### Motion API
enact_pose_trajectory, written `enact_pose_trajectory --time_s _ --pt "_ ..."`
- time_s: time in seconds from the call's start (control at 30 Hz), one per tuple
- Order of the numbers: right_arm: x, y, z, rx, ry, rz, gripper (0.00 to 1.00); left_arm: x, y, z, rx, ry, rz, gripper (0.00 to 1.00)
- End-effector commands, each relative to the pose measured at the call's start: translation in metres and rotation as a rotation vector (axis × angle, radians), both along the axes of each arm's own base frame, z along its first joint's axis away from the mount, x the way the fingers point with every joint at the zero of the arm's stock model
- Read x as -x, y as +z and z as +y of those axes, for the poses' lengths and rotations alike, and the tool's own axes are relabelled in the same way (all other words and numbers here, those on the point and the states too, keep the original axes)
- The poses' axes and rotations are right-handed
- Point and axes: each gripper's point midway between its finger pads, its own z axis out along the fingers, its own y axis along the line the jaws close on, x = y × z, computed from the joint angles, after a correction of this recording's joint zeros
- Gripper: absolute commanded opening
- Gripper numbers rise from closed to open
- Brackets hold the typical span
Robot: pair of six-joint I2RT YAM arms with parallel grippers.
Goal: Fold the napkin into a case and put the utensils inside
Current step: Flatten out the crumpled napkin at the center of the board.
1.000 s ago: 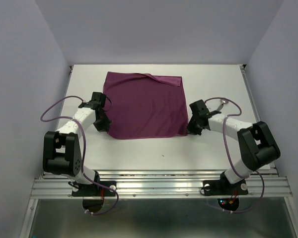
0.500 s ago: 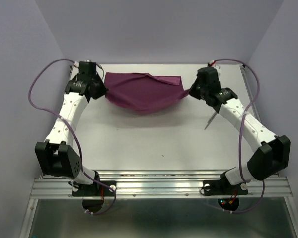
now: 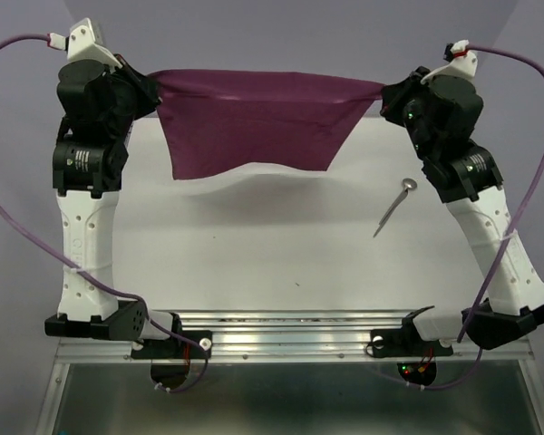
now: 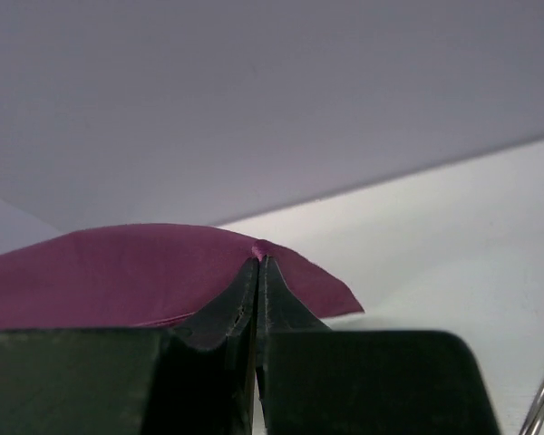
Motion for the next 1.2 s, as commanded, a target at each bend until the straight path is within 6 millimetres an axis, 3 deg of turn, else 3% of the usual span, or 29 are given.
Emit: enact_pose_trajectory --time_s 0.0,0.1,0.23,0.43,0.53,0.67,0.83,0.9,0.97,1.03,1.07,1.13,1.17 --pt "0.041 0.076 -0.022 -0.016 -0.013 -0.194 0.01 0.045 0.079 0.000 -0.015 -0.036 -0.245 0.00" --pt "0.064 0.098 -0.029 -0.034 -0.001 -0.251 0.01 0.070 0.097 0.000 -0.021 -0.055 -0.309 0.00" --pt "0.106 0.126 -0.050 -0.064 -0.017 -0.330 0.01 0.097 0.105 0.000 -0.030 -0.067 -0.352 0.00" --pt "0.137 0.127 -0.067 -0.086 -0.038 -0.344 0.01 0.135 0.109 0.000 -0.018 -0.084 -0.385 0.00" --pt "0.138 0.116 -0.071 -0.091 -0.060 -0.321 0.01 0.133 0.094 -0.001 -0.012 -0.090 -0.350 0.00" --pt "0.121 0.086 -0.074 -0.065 -0.118 -0.244 0.01 0.111 0.057 0.000 0.010 -0.065 -0.245 0.00" --pt "0.073 0.035 -0.067 0.034 -0.182 -0.108 0.01 0.055 -0.015 -0.004 0.021 -0.051 -0.041 0.00" --pt "0.048 0.013 -0.059 0.086 -0.193 -0.056 0.01 0.030 -0.050 -0.004 0.014 -0.041 0.034 0.00" --pt "0.020 -0.016 -0.050 0.137 -0.202 0.006 0.01 0.013 -0.071 -0.005 0.017 -0.035 0.071 0.00" --pt "0.000 -0.036 -0.042 0.177 -0.200 0.038 0.01 -0.008 -0.111 -0.006 0.015 -0.030 0.158 0.00" --pt "-0.018 -0.056 -0.034 0.208 -0.191 0.076 0.01 -0.017 -0.121 -0.007 0.017 -0.029 0.171 0.00" --pt "-0.039 -0.077 -0.034 0.231 -0.190 0.114 0.01 -0.037 -0.158 -0.009 0.023 -0.026 0.248 0.00" --pt "-0.052 -0.084 -0.035 0.230 -0.189 0.117 0.01 -0.046 -0.168 -0.010 0.024 -0.026 0.256 0.00"
